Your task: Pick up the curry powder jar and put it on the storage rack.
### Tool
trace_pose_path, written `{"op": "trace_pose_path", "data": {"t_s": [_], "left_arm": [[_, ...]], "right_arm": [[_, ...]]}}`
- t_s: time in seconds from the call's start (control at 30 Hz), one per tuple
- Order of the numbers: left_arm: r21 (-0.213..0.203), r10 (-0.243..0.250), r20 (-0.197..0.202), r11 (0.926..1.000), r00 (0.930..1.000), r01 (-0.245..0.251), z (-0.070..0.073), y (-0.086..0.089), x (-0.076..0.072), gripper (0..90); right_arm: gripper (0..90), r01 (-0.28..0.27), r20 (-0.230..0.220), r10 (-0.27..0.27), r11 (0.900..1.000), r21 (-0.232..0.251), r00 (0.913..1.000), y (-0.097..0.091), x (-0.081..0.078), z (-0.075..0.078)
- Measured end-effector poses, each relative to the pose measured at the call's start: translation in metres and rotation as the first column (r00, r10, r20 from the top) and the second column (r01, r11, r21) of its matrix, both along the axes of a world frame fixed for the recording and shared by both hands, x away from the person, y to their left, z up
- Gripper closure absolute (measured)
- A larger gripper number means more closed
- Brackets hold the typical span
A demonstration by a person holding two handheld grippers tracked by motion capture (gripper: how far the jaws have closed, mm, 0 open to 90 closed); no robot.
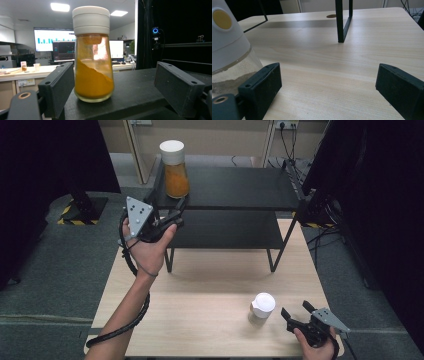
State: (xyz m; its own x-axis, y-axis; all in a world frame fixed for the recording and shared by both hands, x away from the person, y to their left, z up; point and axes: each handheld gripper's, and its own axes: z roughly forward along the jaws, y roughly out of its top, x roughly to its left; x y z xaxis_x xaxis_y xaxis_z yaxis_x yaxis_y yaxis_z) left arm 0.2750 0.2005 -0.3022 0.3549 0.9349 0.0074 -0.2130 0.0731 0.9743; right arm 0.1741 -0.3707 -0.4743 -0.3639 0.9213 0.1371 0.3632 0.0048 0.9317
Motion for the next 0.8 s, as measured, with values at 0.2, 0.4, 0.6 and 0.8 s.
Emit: {"op": "trace_pose_path", "data": {"t_s": [0.2, 0.4, 0.6, 0.8], "left_arm": [[0.006, -0.028, -0.002, 0.9996, 0.9996, 0.028, -0.012, 0.0, -0.011, 16.0], [-0.02, -0.059, -0.018, 0.9981, 0.9981, 0.059, -0.029, 0.001, -0.021, 16.0], [-0.008, -0.072, -0.022, 0.9974, 0.9971, 0.072, -0.042, 0.001, -0.026, 16.0], [0.011, -0.08, -0.032, 0.9967, 0.9963, 0.08, -0.053, 0.0, -0.031, 16.0]], "right_arm": [[6.7, 0.0, 0.002, 0.0, 1.0, 0.001, 1.0, 0.0, 0.0, 0.0], [6.7, 0.0, 0.004, 0.0, 1.0, -0.002, 1.0, 0.0, -0.001, 0.0], [6.7, 0.0, 0.004, 0.0, 1.0, -0.005, 1.0, 0.0, 0.0, 0.0], [6.7, 0.0, 0.005, 0.0, 1.0, -0.003, 1.0, 0.0, -0.001, 0.0]]}}
